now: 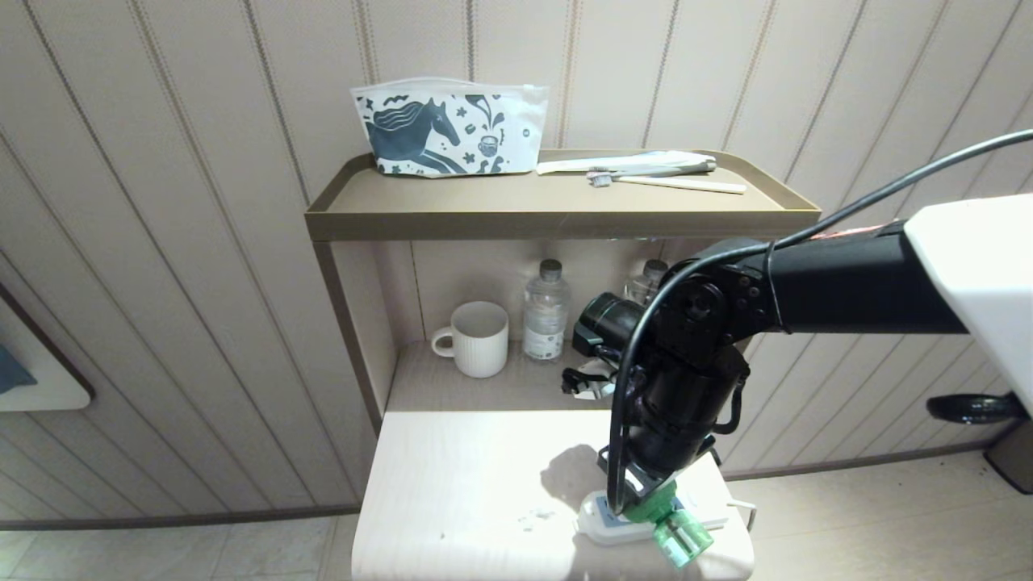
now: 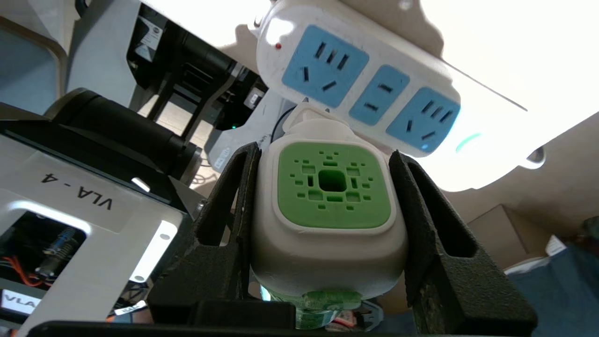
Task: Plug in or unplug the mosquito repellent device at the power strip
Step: Insert the plug into the socket
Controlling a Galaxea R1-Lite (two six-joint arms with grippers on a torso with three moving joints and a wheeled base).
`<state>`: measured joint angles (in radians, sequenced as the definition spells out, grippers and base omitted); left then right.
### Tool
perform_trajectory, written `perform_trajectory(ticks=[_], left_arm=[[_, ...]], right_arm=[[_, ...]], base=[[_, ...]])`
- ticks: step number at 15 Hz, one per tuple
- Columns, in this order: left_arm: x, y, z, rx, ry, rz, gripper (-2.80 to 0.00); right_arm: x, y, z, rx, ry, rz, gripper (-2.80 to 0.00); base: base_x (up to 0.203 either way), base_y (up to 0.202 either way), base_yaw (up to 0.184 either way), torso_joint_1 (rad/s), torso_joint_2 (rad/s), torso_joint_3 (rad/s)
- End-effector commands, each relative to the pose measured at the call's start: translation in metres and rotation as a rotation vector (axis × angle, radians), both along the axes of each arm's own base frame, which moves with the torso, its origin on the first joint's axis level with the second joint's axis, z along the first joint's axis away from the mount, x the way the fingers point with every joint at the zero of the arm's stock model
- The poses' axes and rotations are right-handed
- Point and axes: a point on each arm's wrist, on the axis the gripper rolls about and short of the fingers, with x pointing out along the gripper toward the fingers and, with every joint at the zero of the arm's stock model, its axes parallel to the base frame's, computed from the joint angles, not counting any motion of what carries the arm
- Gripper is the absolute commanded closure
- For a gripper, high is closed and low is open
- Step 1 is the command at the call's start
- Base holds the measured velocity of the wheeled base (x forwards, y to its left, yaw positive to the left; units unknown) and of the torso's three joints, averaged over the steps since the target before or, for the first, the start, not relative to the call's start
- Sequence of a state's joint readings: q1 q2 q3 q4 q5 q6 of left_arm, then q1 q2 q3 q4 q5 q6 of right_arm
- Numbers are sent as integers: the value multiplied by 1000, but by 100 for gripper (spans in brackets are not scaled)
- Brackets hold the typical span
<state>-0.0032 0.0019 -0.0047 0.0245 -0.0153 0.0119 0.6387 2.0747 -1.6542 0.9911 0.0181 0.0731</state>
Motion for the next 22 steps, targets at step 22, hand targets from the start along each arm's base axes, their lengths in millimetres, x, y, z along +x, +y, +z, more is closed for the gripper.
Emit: perform_trajectory(ticks=[22], left_arm=[[0,0,0,0,1,0,0]], right_arm=[[16,-39,-5,-108,-18,-60,0]], base=[[0,0,0,0,0,0]])
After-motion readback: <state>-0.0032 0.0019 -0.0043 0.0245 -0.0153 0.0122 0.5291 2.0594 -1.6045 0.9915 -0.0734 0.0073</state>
